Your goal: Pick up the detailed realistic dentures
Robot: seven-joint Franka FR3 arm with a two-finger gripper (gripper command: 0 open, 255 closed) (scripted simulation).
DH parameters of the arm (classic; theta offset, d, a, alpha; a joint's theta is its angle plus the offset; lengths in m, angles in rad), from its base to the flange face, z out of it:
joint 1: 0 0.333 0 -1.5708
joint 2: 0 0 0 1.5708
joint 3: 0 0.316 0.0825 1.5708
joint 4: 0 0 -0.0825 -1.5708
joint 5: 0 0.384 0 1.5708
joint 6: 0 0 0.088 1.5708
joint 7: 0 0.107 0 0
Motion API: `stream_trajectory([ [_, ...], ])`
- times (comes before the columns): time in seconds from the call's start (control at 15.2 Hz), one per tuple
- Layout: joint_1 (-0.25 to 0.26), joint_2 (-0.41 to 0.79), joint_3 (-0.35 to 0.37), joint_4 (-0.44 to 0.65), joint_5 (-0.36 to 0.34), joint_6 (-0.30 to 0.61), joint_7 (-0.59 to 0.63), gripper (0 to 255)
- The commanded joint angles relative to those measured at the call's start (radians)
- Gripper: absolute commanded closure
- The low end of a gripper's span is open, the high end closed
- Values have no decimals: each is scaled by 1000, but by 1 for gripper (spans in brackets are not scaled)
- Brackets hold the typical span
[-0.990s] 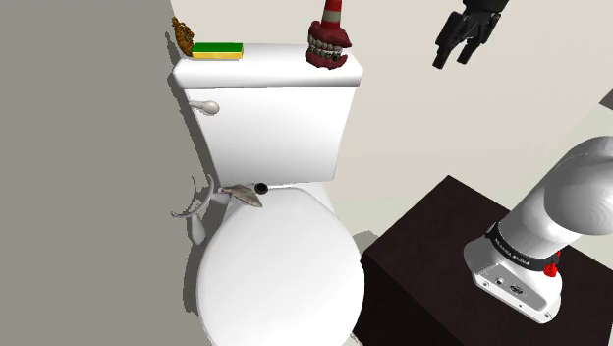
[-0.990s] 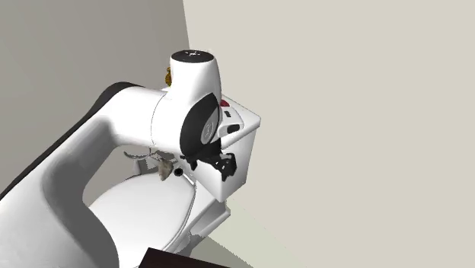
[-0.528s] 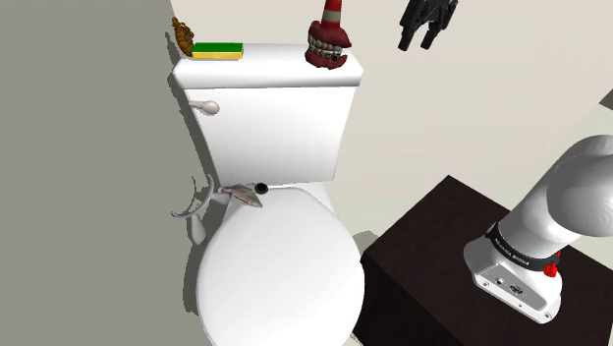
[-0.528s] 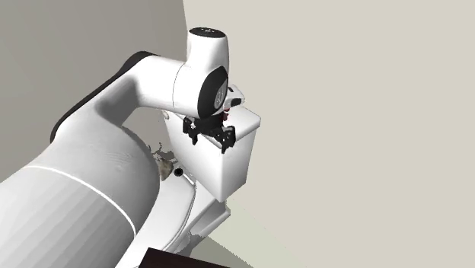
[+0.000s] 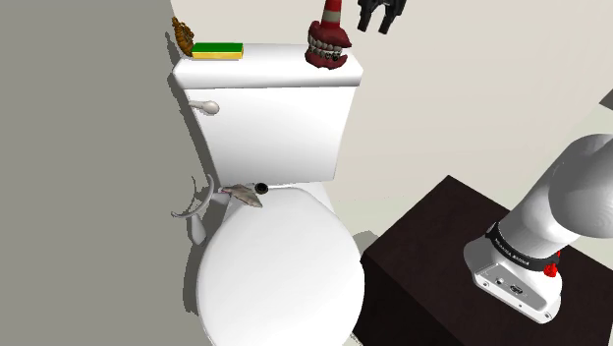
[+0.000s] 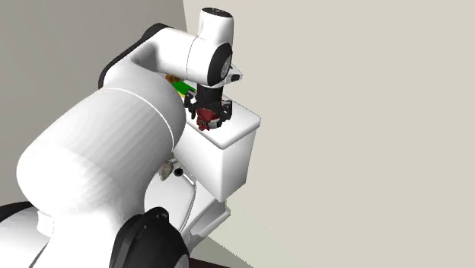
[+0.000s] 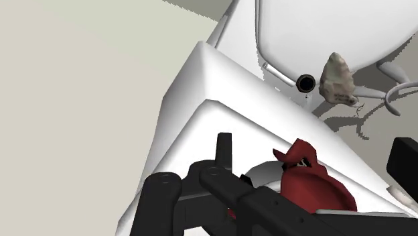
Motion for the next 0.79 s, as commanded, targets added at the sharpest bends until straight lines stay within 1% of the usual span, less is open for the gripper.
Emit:
stream_trajectory([
  [0.0, 8, 69, -4, 88, 29, -20, -20, 0],
  [0.2, 16, 189, -5, 247, 73, -60, -42, 0],
  [0.26, 16, 215, -5, 281, 82, -70, -46, 0],
  [0.73, 18, 193, -1, 161, 83, 27, -67, 0],
])
